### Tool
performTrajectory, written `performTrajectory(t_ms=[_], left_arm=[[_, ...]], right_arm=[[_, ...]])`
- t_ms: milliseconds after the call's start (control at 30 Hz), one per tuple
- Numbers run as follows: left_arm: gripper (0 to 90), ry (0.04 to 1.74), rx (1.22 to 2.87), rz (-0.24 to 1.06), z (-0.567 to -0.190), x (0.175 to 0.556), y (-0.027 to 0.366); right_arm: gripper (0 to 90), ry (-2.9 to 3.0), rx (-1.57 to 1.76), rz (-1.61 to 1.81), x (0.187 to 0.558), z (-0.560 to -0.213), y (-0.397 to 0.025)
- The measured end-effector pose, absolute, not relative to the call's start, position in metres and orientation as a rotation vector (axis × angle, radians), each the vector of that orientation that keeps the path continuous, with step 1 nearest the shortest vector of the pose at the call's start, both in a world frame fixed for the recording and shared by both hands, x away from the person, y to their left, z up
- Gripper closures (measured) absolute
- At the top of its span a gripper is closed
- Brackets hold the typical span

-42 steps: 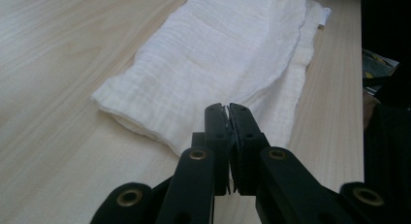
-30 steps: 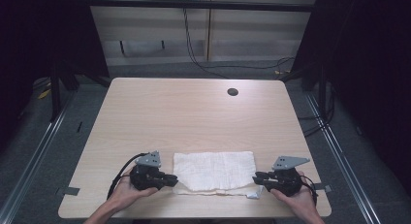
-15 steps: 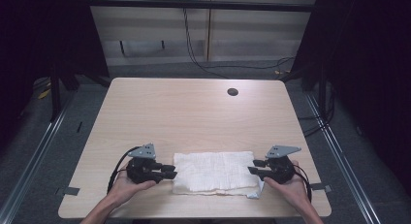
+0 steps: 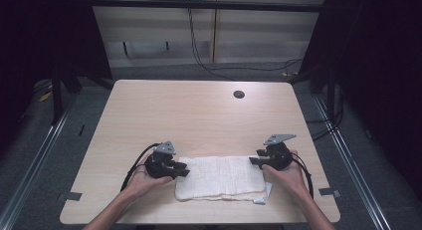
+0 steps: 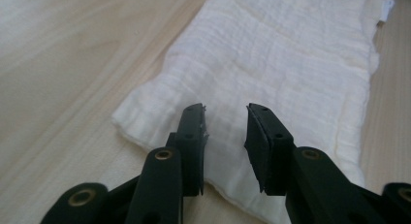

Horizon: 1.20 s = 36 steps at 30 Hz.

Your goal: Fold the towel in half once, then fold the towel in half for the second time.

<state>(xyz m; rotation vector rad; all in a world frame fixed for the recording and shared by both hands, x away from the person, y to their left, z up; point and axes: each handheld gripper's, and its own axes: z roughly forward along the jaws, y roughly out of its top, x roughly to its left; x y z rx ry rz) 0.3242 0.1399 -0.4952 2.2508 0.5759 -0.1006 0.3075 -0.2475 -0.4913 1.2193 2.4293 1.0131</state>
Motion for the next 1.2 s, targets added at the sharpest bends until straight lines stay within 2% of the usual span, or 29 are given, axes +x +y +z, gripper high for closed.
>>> performTrajectory(t_ms=[233,400,433,533,600,633,833,1067,1200], left_arm=[[62.8,0.577,2.246,-0.084,-0.493,0.323,0.132],[59.8,0.579,2.198,-0.071,-0.486,0.323,0.140],[59.8,0.588,2.192,-0.065,-0.485,0.324,0.141],[58.2,0.612,2.186,-0.045,-0.485,0.326,0.145],[56.1,0.614,2.181,-0.042,-0.484,0.326,0.146],[54.9,0.619,2.186,-0.035,-0.484,0.326,0.148],[49.1,0.636,2.180,-0.030,-0.482,0.326,0.152],[44.7,0.648,2.182,-0.049,-0.483,0.329,0.158],[43.8,0.682,2.189,0.011,-0.479,0.331,0.161]], right_arm=[[84.0,2.444,1.213,1.004,0.314,-0.497,-0.246],[85.8,2.403,1.246,0.988,0.318,-0.497,-0.254],[84.5,2.391,1.261,0.989,0.319,-0.497,-0.257],[69.1,2.354,1.291,1.016,0.318,-0.499,-0.261],[67.0,2.352,1.292,1.030,0.316,-0.497,-0.262],[61.2,2.334,1.271,1.058,0.312,-0.493,-0.259],[53.2,2.351,1.213,1.142,0.297,-0.478,-0.245],[52.5,2.430,1.115,1.187,0.288,-0.473,-0.219],[52.5,2.465,1.028,1.211,0.277,-0.469,-0.199]])
